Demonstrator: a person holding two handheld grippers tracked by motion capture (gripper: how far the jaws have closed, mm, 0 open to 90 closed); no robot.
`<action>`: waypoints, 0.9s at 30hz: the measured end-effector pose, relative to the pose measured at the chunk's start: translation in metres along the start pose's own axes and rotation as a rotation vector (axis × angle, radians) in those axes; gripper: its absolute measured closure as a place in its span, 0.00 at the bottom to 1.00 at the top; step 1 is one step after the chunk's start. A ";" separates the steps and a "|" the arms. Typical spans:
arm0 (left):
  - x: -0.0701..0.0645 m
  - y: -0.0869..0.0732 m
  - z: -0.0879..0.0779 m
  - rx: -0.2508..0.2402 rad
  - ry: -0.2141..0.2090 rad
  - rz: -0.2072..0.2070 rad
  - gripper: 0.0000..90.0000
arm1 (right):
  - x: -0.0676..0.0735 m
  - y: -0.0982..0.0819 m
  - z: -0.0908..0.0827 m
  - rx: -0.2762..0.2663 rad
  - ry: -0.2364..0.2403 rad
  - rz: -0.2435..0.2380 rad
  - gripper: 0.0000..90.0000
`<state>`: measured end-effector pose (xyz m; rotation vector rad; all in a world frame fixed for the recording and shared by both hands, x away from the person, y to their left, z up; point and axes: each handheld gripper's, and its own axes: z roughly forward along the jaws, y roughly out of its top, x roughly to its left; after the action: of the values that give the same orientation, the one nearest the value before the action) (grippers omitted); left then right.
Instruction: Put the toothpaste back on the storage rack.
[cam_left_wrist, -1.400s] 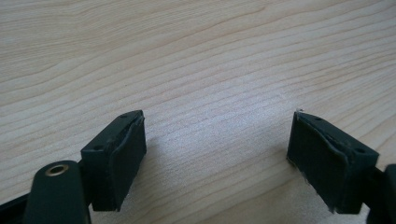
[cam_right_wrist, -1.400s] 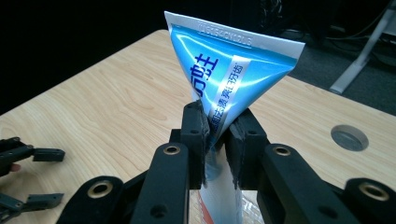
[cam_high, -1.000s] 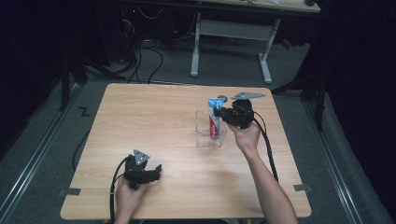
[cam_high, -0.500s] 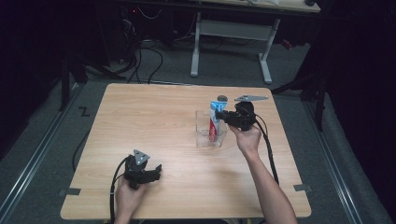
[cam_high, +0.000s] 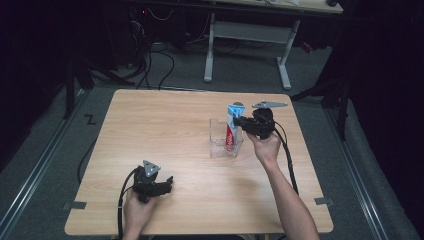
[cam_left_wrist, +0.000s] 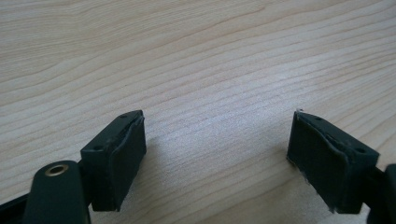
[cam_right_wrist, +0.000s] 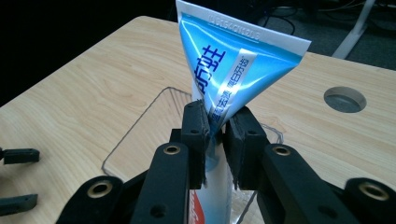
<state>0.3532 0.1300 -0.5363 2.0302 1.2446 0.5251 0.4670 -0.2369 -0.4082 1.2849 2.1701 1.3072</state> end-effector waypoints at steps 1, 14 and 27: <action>0.000 0.000 0.000 0.000 0.000 0.000 0.22 | -0.001 0.000 0.001 -0.001 -0.003 0.005 0.86; 0.000 0.000 0.000 0.000 -0.001 0.000 0.22 | -0.003 -0.002 0.003 0.021 -0.065 -0.003 0.84; 0.000 0.000 0.000 -0.002 -0.002 -0.002 0.22 | -0.004 -0.001 -0.012 0.009 -0.106 -0.046 0.54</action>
<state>0.3532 0.1301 -0.5364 2.0271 1.2440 0.5237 0.4611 -0.2465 -0.4034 1.2700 2.1223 1.1852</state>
